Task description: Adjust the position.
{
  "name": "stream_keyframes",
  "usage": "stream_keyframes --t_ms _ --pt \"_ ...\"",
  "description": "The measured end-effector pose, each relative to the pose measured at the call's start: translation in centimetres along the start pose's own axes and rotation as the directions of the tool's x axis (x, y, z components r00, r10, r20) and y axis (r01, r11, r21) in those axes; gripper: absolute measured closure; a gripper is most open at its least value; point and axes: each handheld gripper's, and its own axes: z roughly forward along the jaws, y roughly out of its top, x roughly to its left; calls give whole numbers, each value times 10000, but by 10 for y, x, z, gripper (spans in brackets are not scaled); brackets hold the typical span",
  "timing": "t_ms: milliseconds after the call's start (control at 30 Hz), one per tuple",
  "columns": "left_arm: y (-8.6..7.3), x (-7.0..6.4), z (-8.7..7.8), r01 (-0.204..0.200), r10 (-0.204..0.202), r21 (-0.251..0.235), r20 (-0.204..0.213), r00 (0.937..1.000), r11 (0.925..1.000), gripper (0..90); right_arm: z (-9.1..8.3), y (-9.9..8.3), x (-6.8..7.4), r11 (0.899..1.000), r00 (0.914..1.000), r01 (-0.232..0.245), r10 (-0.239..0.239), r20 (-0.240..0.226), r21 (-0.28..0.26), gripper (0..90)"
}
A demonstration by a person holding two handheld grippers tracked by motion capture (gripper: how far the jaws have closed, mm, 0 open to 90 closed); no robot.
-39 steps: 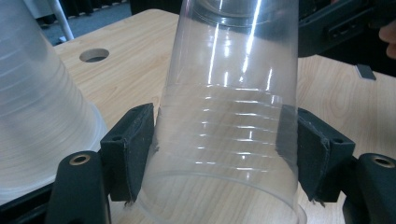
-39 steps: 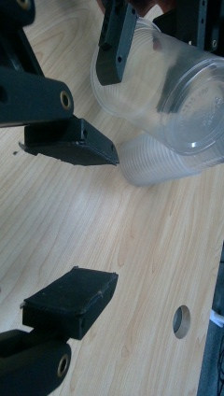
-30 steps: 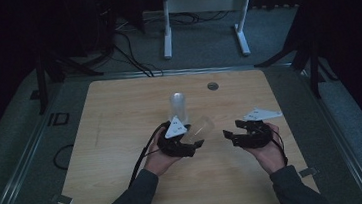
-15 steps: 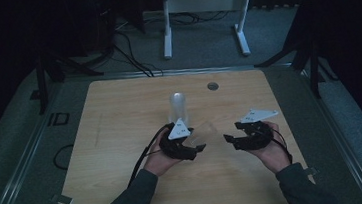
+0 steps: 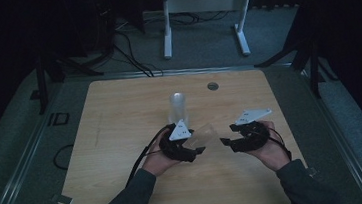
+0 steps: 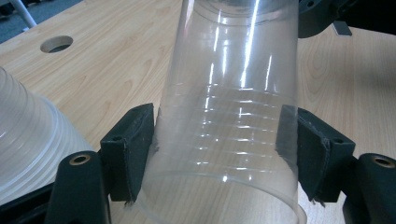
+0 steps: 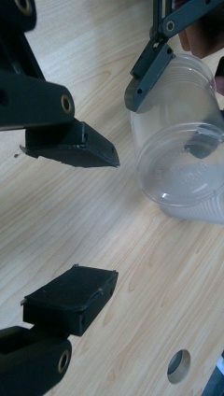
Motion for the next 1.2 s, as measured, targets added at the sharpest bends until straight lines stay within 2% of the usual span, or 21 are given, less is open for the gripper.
stream_keyframes --t_ms 233,433,467,700,833,867,933,1033,1200 --pt "0 -1 0 -152 151 158 60 9999 9998 289 0 2 -1 9999 9998 72 -70 -179 137 395" --pt "-1 -1 0 -321 318 338 107 9994 9989 289 -2 4 -1 9988 9994 276 -267 -238 401 453" --pt "-2 -2 0 -404 401 371 101 9991 9985 289 -3 5 -1 9966 9985 519 -507 -210 643 467" --pt "-3 -4 3 -591 582 556 185 9981 9967 289 -3 9 3 9860 9922 1224 -1189 -373 1133 475" --pt "-3 -5 4 -721 707 706 222 9972 9949 290 -2 11 6 9813 9886 1476 -1425 -496 1232 473" --pt "-4 -5 4 -773 757 749 231 9969 9942 290 -1 13 7 9781 9854 1650 -1582 -622 1271 468" --pt "-4 -6 4 -795 779 775 241 9967 9938 292 -1 13 7 9771 9848 1679 -1603 -665 1305 468" --pt "-4 -6 5 -948 923 960 306 9953 9909 292 0 16 9 9674 9777 2031 -1919 -856 1511 468" --pt "-4 -7 5 -1022 987 1040 381 9944 9893 292 -1 18 10 9600 9716 2285 -2143 -1008 1617 466"
